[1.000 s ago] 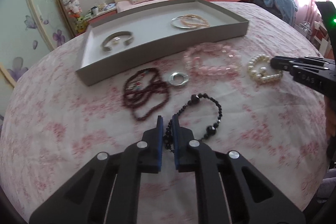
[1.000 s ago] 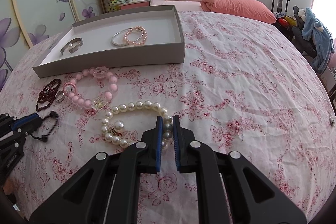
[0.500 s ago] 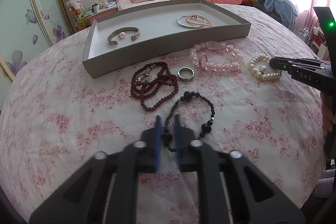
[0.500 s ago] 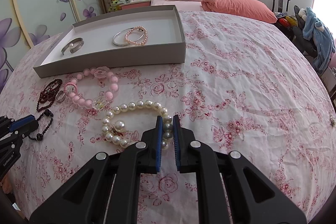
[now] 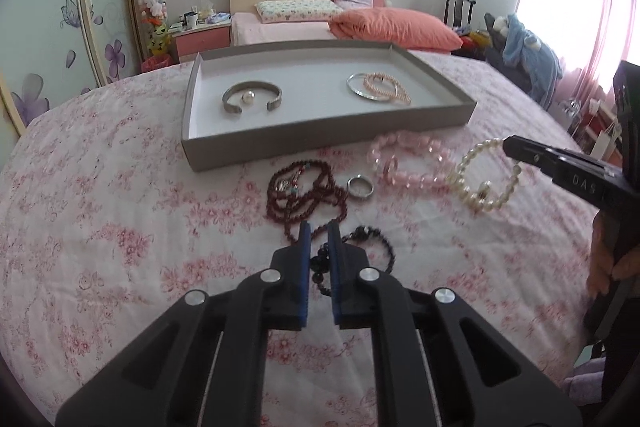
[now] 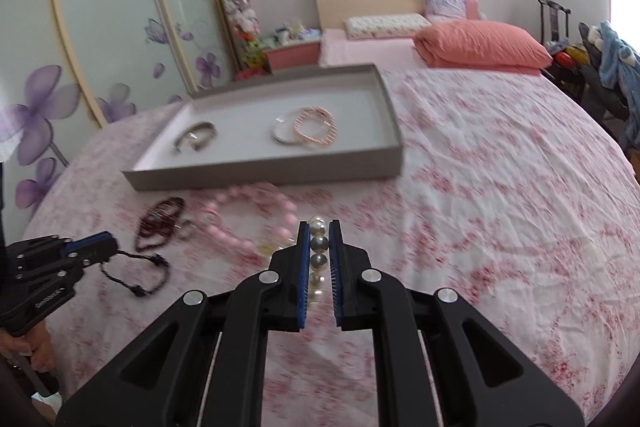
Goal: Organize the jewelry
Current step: 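Lift the white pearl necklace and black bead bracelet and carry both toward the gray tray, then lower both held items into the gray tray and open both tools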
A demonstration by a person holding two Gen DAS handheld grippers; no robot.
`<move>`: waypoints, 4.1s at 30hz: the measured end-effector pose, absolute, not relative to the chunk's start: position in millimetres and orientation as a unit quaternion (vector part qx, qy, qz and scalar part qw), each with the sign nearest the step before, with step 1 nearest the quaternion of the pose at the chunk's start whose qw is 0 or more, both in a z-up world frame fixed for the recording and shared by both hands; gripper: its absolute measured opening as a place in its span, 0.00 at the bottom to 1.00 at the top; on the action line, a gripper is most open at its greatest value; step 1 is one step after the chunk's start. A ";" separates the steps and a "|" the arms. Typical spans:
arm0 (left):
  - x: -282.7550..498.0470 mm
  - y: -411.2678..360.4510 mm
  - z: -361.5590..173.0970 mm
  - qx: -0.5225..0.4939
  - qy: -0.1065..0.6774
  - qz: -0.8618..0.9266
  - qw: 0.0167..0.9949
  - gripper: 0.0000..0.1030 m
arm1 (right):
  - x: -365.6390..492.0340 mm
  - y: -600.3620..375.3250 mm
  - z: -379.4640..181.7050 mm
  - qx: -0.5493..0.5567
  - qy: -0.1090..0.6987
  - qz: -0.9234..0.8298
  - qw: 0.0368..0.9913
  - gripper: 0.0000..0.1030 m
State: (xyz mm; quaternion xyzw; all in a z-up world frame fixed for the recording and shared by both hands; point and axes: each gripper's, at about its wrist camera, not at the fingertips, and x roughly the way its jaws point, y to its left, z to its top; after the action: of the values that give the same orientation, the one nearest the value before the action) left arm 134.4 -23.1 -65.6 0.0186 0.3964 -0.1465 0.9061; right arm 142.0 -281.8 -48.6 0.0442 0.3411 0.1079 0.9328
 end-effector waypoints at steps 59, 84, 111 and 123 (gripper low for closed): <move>121.5 1.3 -40.8 -0.045 0.358 -0.141 0.922 0.06 | 113.0 -256.2 -22.0 0.064 0.253 0.163 0.952 0.10; 100.3 -17.5 16.6 -0.009 0.244 -0.074 0.967 0.06 | 79.8 -235.1 18.5 0.020 0.135 0.145 0.980 0.10; 226.1 -19.7 23.3 -0.021 0.251 -0.046 0.967 0.06 | 189.5 -237.2 43.2 0.053 0.120 0.115 0.985 0.10; 290.2 -28.4 -14.9 -0.022 0.300 -0.057 0.952 0.07 | 263.8 -227.2 3.8 0.080 0.221 0.124 0.964 0.10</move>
State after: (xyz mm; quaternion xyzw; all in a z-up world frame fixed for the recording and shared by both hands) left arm 290.2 -28.4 -14.9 -0.0219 0.2997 -0.0573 0.9521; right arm 263.8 -227.2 3.8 0.0799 0.2215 0.1243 0.9639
